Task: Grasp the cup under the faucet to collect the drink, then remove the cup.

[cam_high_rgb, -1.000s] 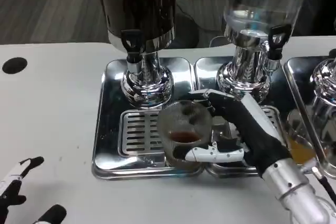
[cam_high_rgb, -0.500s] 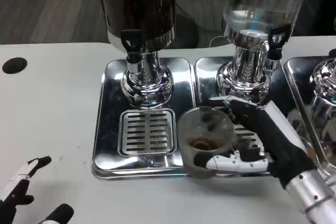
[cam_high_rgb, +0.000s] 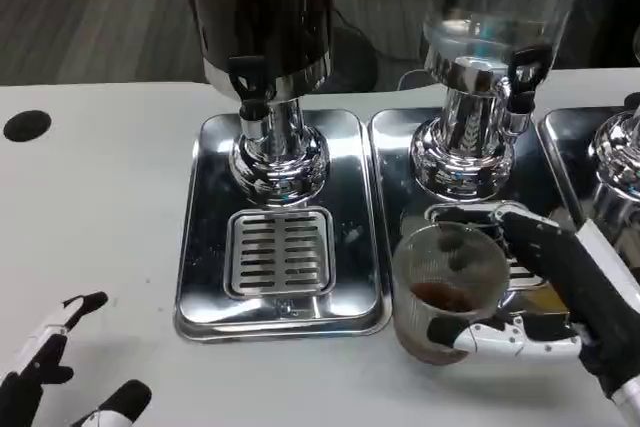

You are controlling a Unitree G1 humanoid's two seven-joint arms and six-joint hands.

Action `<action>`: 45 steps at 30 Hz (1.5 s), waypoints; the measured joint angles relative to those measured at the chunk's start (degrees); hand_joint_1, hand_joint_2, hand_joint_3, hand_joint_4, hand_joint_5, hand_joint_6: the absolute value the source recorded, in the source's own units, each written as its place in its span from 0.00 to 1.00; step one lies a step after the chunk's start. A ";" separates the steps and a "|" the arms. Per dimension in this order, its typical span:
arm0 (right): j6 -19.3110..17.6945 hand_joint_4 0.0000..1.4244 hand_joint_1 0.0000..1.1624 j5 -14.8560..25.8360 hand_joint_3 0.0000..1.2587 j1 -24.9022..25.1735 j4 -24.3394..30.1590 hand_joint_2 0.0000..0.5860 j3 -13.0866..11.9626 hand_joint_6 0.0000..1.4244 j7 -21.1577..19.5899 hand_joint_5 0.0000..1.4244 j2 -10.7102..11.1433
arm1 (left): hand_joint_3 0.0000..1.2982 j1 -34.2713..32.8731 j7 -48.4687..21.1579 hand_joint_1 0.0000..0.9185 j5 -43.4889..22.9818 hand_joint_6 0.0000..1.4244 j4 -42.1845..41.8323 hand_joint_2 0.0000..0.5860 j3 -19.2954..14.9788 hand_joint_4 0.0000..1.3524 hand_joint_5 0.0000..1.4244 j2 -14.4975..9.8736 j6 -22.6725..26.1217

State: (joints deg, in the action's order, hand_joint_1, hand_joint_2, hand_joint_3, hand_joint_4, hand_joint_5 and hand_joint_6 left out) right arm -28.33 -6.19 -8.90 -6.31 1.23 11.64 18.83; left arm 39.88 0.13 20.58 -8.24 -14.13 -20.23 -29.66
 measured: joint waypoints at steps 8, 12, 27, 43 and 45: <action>-1.76 0.38 0.71 1.70 0.41 -2.34 0.14 0.18 -1.31 0.29 2.00 0.39 0.18 | 0.12 -0.14 -0.03 0.00 0.04 0.26 0.01 0.14 0.78 0.04 0.06 0.00 0.75; -3.79 0.38 0.71 2.08 0.41 -3.45 0.14 0.18 -1.57 0.29 2.93 0.39 0.39 | 0.12 -0.19 -0.04 0.00 0.03 0.26 0.01 0.14 0.77 0.04 0.06 -0.02 1.29; -13.63 0.38 0.71 3.21 0.41 -5.45 -7.08 0.18 -3.29 0.29 3.73 0.39 0.98 | 0.12 -0.19 -0.77 0.00 0.62 0.26 -2.57 0.14 1.05 0.04 0.06 -0.08 4.26; -25.35 0.38 0.71 2.46 0.41 -1.75 -24.22 0.19 -3.30 0.29 2.47 0.39 -0.08 | 0.12 1.88 -0.88 0.00 2.75 0.27 -6.78 0.14 1.83 0.04 0.06 0.23 7.28; -26.09 0.38 0.71 2.45 0.40 -1.47 -25.04 0.19 -3.22 0.26 2.35 0.39 -0.17 | 0.12 2.16 -0.88 0.00 2.77 0.27 -7.17 0.14 1.83 0.04 0.06 0.24 7.35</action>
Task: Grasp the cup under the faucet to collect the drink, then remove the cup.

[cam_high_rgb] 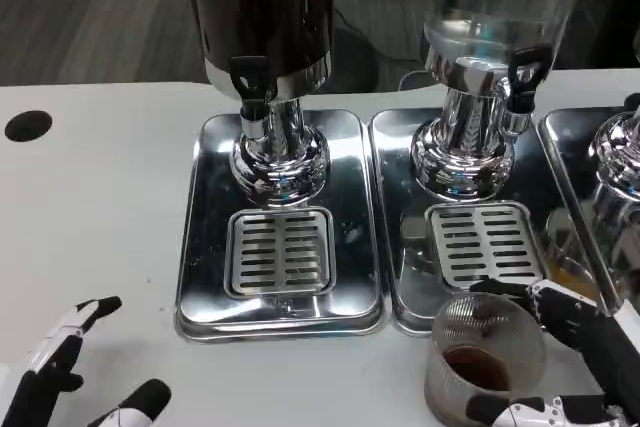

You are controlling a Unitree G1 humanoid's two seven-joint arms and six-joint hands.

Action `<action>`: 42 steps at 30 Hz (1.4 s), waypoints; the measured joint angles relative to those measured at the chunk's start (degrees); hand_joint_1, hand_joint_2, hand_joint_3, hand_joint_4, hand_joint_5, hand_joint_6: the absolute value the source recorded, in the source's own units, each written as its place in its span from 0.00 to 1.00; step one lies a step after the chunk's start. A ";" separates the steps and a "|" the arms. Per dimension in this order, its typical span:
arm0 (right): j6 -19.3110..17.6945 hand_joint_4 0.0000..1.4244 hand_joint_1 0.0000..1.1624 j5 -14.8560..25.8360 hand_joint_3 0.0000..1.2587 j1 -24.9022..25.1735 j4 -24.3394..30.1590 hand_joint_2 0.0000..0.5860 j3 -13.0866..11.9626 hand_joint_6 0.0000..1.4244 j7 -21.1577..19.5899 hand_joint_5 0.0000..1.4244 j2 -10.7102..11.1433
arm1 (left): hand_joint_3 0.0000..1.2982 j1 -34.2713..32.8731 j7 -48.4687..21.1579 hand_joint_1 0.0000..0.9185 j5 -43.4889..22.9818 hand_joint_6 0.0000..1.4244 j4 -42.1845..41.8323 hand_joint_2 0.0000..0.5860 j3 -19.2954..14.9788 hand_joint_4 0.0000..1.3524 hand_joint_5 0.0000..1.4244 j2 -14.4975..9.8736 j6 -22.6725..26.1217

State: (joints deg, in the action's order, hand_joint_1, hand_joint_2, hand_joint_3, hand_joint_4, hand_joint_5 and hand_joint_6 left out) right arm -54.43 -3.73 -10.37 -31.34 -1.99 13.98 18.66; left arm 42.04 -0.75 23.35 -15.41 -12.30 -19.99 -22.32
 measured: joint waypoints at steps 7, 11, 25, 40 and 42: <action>-2.22 0.19 0.66 -1.16 0.21 0.61 -1.97 0.16 0.21 0.09 -0.49 0.24 -0.03 | 0.12 0.52 0.00 0.00 -0.02 0.27 -1.37 0.14 -0.04 0.04 0.06 0.01 0.69; -3.06 0.15 0.64 -1.51 0.18 0.61 -1.24 0.16 0.27 0.07 -0.56 0.20 0.17 | 0.12 0.61 0.00 0.00 -0.07 0.27 -1.37 0.14 -0.07 0.04 0.06 0.01 0.89; -2.22 0.01 0.49 -0.66 0.08 -0.06 5.99 0.26 0.45 0.01 -0.34 0.06 1.78 | 0.12 -0.12 0.00 0.00 -0.16 0.26 -0.85 0.14 0.07 0.04 0.06 0.01 0.94; 7.29 0.00 0.28 3.75 0.13 1.79 9.79 0.85 -5.13 0.00 1.23 0.01 7.45 | 0.12 -2.40 0.03 0.00 -2.14 0.22 2.02 0.16 -0.21 0.04 0.06 0.01 -0.55; 8.11 0.00 0.29 1.36 0.13 1.78 10.34 0.91 -6.65 0.00 -0.02 0.00 8.64 | 0.12 -3.06 0.06 0.00 -2.39 0.20 2.90 0.16 -0.22 0.04 0.05 0.01 -1.53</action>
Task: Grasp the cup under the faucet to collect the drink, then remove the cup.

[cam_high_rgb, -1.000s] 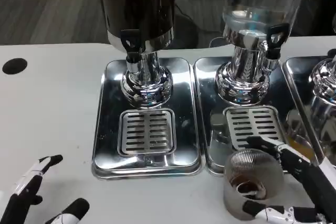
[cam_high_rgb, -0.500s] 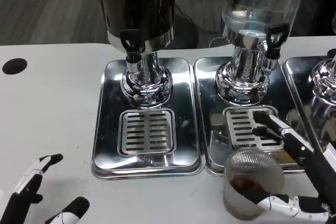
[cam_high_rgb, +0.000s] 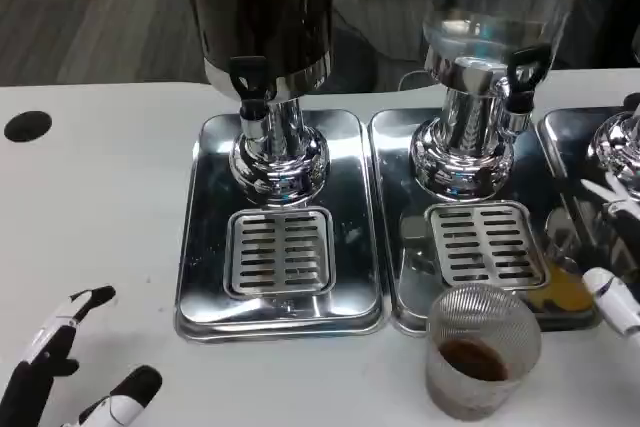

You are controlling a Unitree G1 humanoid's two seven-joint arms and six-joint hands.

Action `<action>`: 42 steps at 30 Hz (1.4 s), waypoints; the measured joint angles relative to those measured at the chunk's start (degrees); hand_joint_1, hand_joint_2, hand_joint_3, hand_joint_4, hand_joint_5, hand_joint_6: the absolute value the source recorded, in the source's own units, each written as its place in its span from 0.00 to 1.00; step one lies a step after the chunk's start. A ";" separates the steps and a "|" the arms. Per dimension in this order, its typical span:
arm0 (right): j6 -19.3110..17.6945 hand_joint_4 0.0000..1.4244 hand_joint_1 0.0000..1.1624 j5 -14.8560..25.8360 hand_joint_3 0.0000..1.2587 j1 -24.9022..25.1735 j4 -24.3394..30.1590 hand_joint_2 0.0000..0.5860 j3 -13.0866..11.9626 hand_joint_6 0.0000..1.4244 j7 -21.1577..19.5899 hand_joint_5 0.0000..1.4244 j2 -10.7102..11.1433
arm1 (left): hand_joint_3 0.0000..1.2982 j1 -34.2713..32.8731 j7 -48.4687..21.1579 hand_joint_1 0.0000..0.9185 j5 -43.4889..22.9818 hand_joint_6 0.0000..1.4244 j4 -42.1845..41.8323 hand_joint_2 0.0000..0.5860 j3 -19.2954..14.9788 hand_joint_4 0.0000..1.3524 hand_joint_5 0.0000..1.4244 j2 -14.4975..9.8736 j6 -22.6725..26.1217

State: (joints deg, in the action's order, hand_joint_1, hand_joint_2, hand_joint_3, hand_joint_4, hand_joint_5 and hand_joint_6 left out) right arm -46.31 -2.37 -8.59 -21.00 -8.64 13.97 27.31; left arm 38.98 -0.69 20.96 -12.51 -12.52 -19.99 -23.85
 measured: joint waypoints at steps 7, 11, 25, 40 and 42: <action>2.13 0.00 0.28 -13.29 0.11 -3.44 5.94 1.00 -5.67 0.00 -8.49 0.00 2.63 | 0.10 -1.58 3.36 0.00 5.93 0.14 1.20 0.21 -0.83 0.01 0.03 -1.35 -3.38; 4.20 0.00 0.28 -22.96 0.10 -6.18 11.32 1.00 -6.96 0.00 -13.81 0.00 2.98 | 0.07 -1.57 6.87 0.00 14.21 0.13 -0.07 0.21 -0.97 0.00 0.02 -2.14 -4.03; 17.20 0.00 0.28 -40.59 0.06 -11.90 19.71 1.00 -1.43 0.00 -24.25 0.00 1.17 | 0.01 -0.66 13.02 0.00 26.96 0.09 -1.71 0.17 0.58 0.00 0.00 -2.66 -3.34; 22.90 0.00 0.24 -39.87 0.06 -12.78 22.26 0.97 -0.14 0.00 -25.40 0.00 0.74 | 0.01 -1.75 13.05 0.00 28.09 0.09 -1.49 0.16 3.69 0.00 0.00 -3.79 -1.01; 22.91 0.00 0.24 -39.56 0.06 -12.95 22.26 0.97 -0.14 0.00 -25.44 0.00 0.74 | 0.01 -1.61 13.05 0.00 27.42 0.09 -1.49 0.16 3.69 0.00 0.00 -3.84 -0.92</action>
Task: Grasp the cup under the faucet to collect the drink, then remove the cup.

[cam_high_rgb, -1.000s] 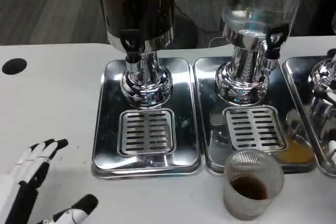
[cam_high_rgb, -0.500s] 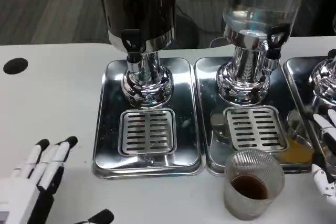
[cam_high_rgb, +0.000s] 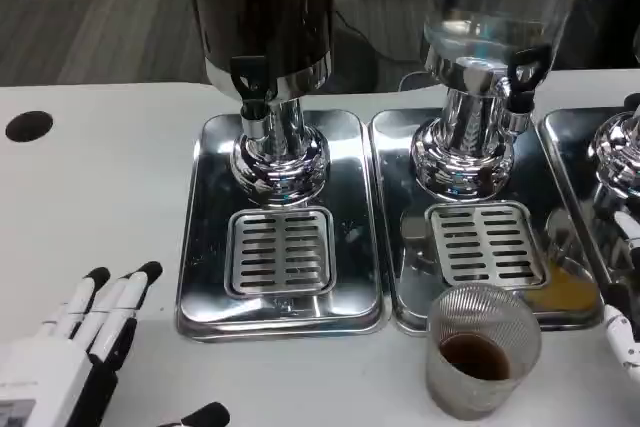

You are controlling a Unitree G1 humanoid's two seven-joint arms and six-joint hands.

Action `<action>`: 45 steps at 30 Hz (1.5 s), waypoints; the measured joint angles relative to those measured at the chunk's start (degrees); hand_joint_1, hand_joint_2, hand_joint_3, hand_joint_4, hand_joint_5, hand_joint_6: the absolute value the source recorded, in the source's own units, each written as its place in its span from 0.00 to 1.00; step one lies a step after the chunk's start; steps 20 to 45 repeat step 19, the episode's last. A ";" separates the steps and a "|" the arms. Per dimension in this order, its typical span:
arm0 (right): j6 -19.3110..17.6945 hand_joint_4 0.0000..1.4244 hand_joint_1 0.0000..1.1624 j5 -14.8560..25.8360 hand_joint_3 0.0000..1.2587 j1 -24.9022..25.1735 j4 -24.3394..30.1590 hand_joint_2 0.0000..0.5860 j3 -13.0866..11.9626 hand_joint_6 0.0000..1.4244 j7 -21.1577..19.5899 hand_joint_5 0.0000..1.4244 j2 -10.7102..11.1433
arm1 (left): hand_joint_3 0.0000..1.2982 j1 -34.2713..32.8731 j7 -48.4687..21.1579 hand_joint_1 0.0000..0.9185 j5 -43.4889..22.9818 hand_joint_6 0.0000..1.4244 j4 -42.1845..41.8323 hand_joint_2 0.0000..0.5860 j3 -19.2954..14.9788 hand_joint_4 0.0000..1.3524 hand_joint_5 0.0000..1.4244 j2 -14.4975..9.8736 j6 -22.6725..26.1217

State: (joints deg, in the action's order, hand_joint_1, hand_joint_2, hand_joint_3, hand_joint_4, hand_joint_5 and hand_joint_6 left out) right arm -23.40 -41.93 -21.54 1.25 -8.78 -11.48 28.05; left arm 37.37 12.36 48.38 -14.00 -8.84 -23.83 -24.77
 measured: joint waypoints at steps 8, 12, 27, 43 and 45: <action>-0.01 0.00 0.24 1.61 0.06 -1.00 0.00 0.97 0.00 0.00 -0.29 0.00 0.00 | 0.01 0.25 0.00 0.00 -0.67 0.09 -0.02 0.16 0.08 0.00 0.00 -0.38 0.23; -0.05 0.00 0.24 2.09 0.06 -1.26 -0.01 0.97 0.00 0.00 -0.57 0.00 0.14 | 0.01 0.44 0.00 0.00 -0.76 0.09 -0.07 0.16 0.13 0.00 0.00 -0.39 0.24; -0.23 0.00 0.24 3.10 0.06 -1.48 -0.58 0.97 0.00 0.00 -1.04 0.00 0.46 | 0.01 0.82 0.00 0.00 -1.16 0.10 -0.44 0.16 0.05 0.00 0.00 -0.45 0.29; -0.23 0.00 0.24 3.10 0.06 -1.48 -0.58 0.97 0.00 0.00 -1.04 0.00 0.46 | 0.01 0.82 0.00 0.00 -1.16 0.10 -0.44 0.16 0.05 0.00 0.00 -0.45 0.29; -0.23 0.00 0.24 3.10 0.06 -1.48 -0.58 0.97 0.00 0.00 -1.04 0.00 0.46 | 0.01 0.82 0.00 0.00 -1.16 0.10 -0.44 0.16 0.05 0.00 0.00 -0.45 0.29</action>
